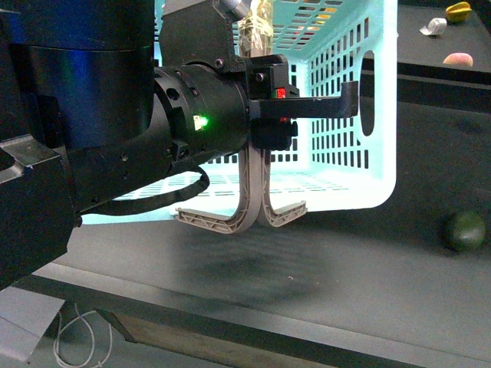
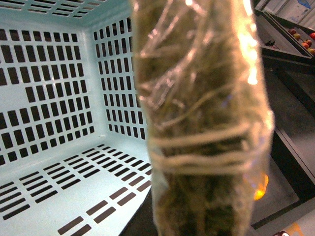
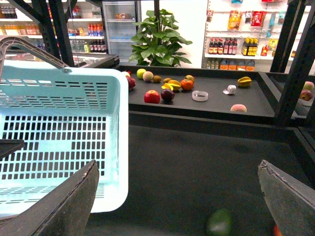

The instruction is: Pick mango with right arm and hold basket with left

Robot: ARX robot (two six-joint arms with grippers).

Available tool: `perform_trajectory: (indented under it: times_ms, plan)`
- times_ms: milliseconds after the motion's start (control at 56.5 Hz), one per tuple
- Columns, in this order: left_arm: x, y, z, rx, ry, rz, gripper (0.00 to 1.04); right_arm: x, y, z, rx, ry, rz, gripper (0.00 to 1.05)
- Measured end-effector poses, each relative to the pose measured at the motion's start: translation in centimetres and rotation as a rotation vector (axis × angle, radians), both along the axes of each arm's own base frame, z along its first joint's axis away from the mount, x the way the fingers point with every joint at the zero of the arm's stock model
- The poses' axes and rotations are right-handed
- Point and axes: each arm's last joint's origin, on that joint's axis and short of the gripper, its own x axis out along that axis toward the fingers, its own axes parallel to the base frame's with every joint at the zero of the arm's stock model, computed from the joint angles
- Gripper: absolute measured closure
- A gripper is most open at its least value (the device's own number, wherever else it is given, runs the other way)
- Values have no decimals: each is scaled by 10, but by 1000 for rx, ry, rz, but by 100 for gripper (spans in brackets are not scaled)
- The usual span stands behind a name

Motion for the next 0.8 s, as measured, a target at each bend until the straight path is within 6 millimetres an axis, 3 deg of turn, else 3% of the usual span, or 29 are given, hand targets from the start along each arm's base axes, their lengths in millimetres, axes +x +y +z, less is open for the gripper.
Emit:
perform_trajectory:
  times_ms: [796]
  plan:
    - [1, 1, 0, -1, 1, 13, 100, 0, 0, 0, 0, 0, 0, 8]
